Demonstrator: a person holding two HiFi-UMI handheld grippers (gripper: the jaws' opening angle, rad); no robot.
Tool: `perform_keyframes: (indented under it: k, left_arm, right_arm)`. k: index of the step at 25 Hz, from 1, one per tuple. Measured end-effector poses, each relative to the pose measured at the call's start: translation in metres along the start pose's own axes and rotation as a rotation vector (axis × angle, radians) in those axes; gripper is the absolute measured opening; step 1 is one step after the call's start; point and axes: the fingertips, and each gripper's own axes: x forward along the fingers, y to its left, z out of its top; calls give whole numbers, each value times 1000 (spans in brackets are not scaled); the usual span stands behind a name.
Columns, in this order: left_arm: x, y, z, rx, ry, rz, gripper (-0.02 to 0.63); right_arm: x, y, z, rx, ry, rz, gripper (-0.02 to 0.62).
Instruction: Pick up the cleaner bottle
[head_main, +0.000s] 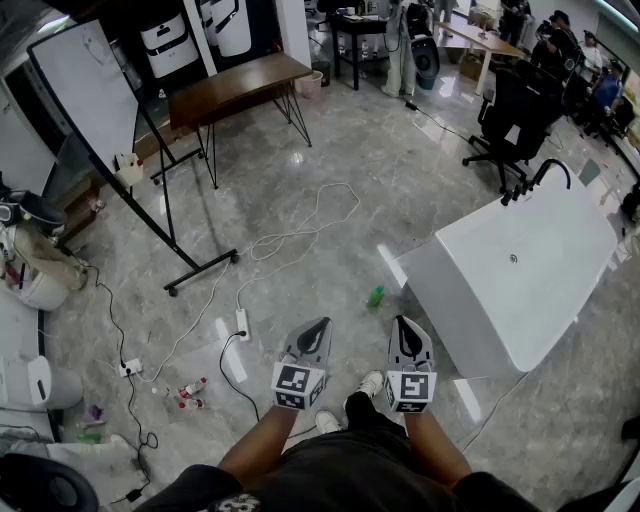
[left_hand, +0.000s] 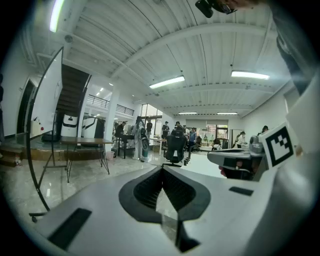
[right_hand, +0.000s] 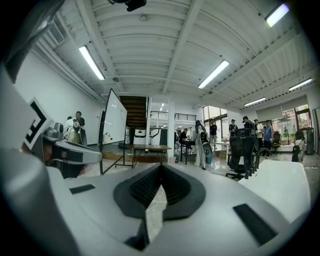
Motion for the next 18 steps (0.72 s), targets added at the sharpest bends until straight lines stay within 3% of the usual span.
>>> perform_keyframes:
  k: [18]
  left_arm:
    - [163,4,25,68,59,-36,6]
  right_arm:
    - [117,-110,-3,58,16,-29,17]
